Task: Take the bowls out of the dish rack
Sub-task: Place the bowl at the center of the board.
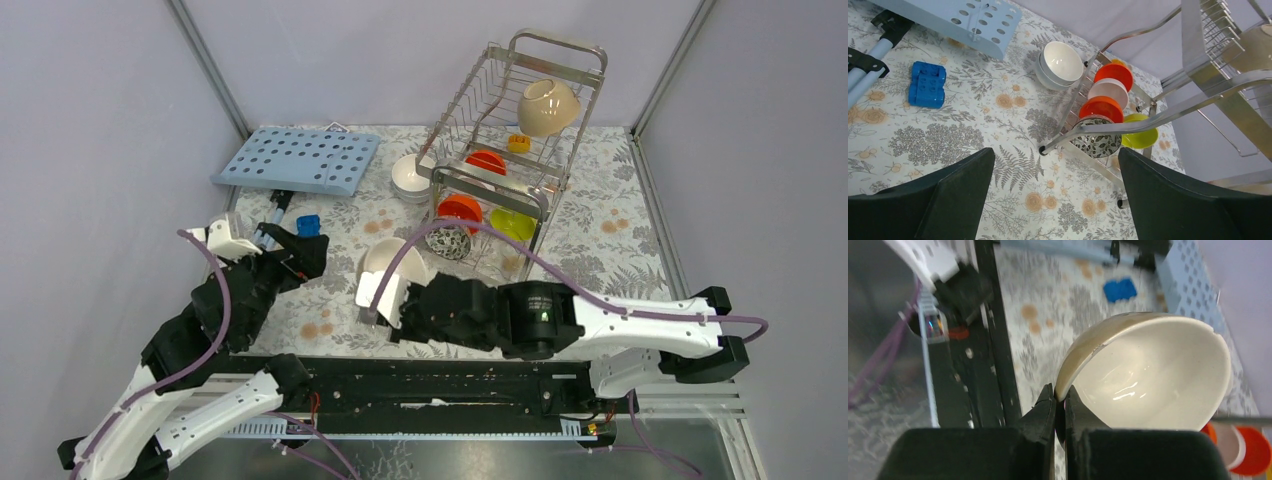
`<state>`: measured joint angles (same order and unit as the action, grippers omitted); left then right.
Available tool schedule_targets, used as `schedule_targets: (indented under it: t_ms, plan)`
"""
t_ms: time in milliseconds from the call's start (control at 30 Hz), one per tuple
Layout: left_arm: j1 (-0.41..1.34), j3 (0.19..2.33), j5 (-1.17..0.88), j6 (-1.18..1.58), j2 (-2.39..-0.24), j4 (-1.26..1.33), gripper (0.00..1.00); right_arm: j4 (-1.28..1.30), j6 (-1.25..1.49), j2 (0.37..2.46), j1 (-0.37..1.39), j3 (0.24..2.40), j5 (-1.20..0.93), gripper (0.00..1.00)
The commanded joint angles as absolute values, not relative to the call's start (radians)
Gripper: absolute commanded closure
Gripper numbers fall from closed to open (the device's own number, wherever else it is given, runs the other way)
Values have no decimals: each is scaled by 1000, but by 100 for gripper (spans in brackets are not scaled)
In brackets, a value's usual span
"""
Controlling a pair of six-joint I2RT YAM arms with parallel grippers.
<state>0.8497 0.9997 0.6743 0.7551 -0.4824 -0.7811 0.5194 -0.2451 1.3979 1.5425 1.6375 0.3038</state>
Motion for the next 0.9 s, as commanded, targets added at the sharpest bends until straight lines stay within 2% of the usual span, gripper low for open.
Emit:
schedule_targets:
  t_ms: [0,100,300,533,700,867]
  plan:
    - [851,1052,646,704,-440,-726,1,401,-206,1261,1576,1415,433,100]
    - [852,1051,562,679,-404,-708,1,407,-174,1204,1610,1253,465,100]
    - [853,993,287,683,-373,-684,1,468,-171,1199,1720,1109,580,100]
    - [852,960,58,725,-546,-836,1,544,-163,1293,1811,1064,627,100]
    - [853,914,-66,710,-564,-828,1,541,-140,1309,1818,1038,571,100]
    - [853,907,-136,658,-620,-830,10,533,-143,1370,1818,1049,533,100]
